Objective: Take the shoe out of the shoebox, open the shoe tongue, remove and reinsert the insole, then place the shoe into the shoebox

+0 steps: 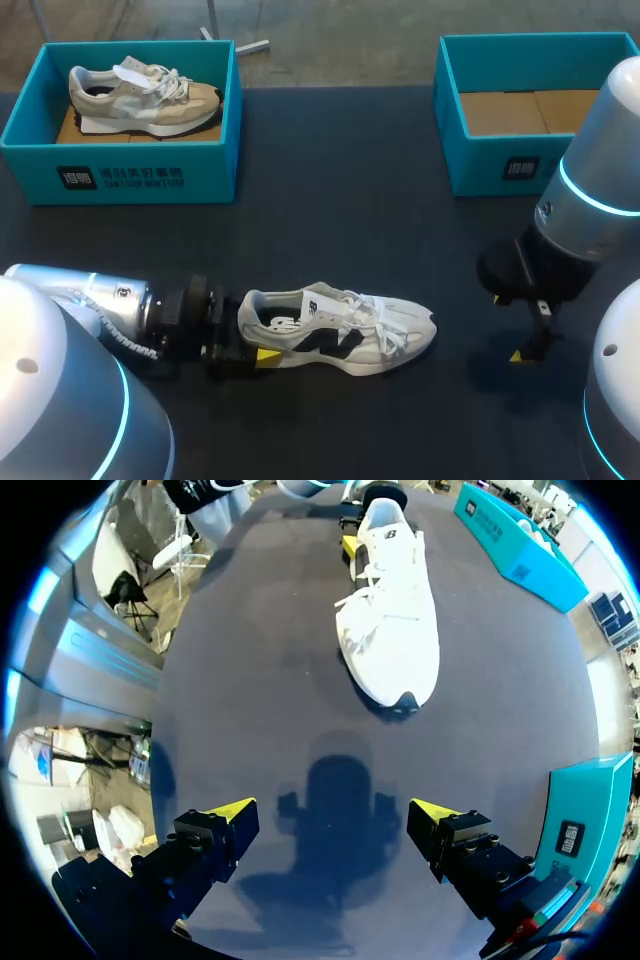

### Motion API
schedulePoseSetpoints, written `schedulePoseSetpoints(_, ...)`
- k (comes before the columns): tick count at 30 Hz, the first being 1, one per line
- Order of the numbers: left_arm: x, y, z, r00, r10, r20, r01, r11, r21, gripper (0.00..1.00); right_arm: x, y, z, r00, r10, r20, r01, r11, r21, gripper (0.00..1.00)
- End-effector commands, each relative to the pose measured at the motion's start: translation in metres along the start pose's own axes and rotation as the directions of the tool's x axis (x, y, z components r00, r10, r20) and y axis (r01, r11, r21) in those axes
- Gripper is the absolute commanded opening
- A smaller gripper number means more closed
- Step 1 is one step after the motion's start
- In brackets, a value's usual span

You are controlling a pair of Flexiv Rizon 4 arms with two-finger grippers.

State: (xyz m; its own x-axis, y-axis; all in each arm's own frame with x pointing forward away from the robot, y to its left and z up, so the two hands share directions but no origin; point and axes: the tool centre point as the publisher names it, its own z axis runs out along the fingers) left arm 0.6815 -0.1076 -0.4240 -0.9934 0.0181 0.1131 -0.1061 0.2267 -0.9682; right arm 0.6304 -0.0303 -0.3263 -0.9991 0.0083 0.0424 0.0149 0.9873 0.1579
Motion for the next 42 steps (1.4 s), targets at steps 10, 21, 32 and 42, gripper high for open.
schedulePoseSetpoints(10, 0.000, 0.002, 0.000, 1.000, -0.001, 0.000, 0.001, 1.000, -0.002, 0.00, -0.017, 0.049, -0.009, 0.962, 0.270, 0.047, -0.271, 0.962, 0.029, 1.00)
schedulePoseSetpoints(21, 0.000, 0.002, 0.000, 1.000, -0.001, 0.000, 0.001, 1.000, -0.002, 0.00, -0.008, 0.077, -0.013, 0.716, 0.694, 0.075, -0.696, 0.718, -0.003, 1.00)
schedulePoseSetpoints(32, 0.000, 0.002, 0.000, 1.000, -0.001, 0.000, 0.001, 1.000, -0.002, 0.00, 0.008, 0.091, -0.012, 0.533, 0.846, -0.010, -0.844, 0.531, -0.080, 1.00)
schedulePoseSetpoints(42, 0.000, 0.002, 0.000, 1.000, -0.001, 0.000, 0.001, 1.000, -0.002, 0.00, 0.008, 0.091, -0.012, 0.533, 0.846, -0.010, -0.844, 0.531, -0.080, 1.00)
